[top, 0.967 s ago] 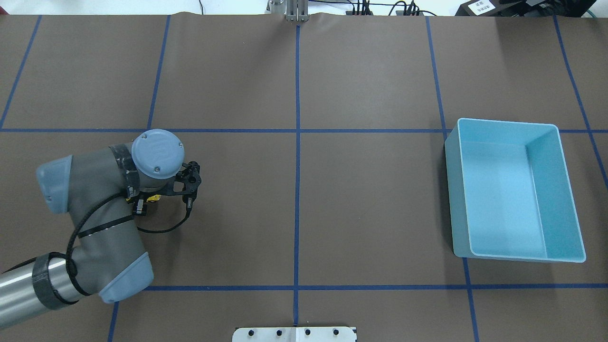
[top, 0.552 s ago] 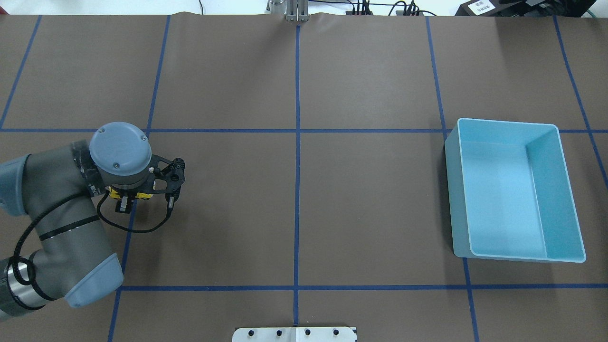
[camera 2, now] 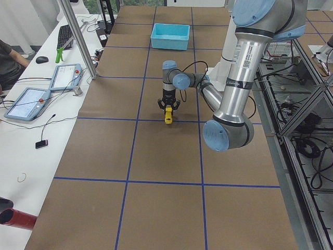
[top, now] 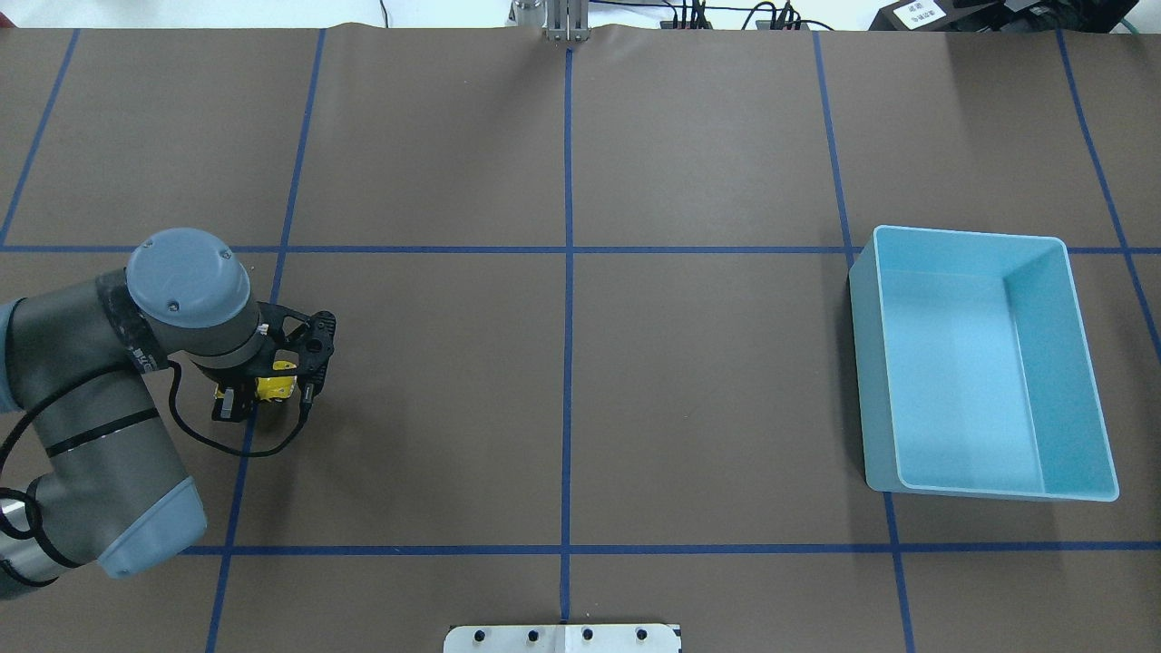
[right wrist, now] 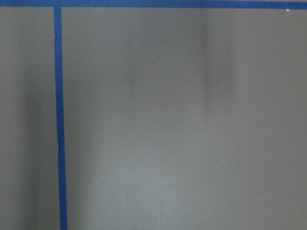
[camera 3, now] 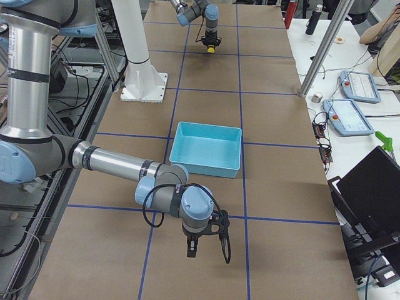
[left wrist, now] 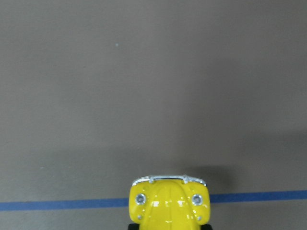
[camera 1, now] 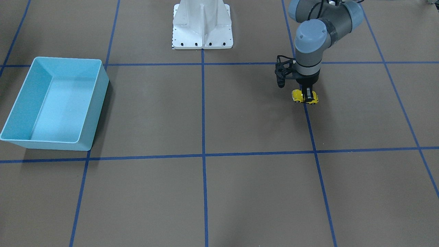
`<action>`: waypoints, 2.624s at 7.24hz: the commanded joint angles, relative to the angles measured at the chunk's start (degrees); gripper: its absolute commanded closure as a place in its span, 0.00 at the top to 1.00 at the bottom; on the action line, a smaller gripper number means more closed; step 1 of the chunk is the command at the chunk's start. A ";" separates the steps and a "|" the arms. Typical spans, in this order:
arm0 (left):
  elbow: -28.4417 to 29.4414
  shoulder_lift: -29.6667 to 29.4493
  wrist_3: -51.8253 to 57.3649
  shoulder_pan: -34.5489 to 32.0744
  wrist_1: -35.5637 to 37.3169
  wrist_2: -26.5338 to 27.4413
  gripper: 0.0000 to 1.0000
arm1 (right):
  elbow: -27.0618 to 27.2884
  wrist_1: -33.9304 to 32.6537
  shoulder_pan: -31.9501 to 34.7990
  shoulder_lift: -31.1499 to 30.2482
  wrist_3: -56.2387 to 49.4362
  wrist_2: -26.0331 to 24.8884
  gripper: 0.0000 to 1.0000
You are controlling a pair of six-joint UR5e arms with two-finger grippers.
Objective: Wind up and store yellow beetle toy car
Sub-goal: 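Press the left gripper on the car and drag it backward, then pull the car farther back toward the robot with the left gripper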
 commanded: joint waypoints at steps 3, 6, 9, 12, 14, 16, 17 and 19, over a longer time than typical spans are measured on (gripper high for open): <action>1.52 -0.57 2.97 0.43 -3.74 -0.37 0.00 | -0.08 0.00 0.00 -0.01 0.00 0.00 1.00; 1.52 0.14 2.98 0.61 -5.75 -0.20 0.00 | -0.08 0.00 0.00 -0.01 0.00 0.00 1.00; 1.34 2.33 2.98 0.43 -7.34 0.68 0.00 | -0.08 0.00 0.00 -0.01 0.00 0.00 1.00; 1.08 5.75 2.98 0.17 -10.24 0.60 0.00 | -0.08 0.00 0.00 -0.01 0.00 0.00 1.00; 0.82 8.04 2.98 0.00 -12.60 0.33 0.00 | 0.01 0.00 0.00 -0.01 0.00 0.00 1.00; 0.64 9.10 2.98 -0.01 -13.67 0.24 0.00 | 0.01 0.00 0.00 -0.01 0.00 0.00 1.00; 0.21 10.58 2.98 -0.01 -15.42 -0.02 0.00 | 0.01 0.00 0.00 -0.01 0.00 0.00 1.00; -0.06 11.91 2.98 -0.01 -16.92 -0.11 0.00 | 0.01 0.00 0.00 -0.01 0.00 0.00 1.00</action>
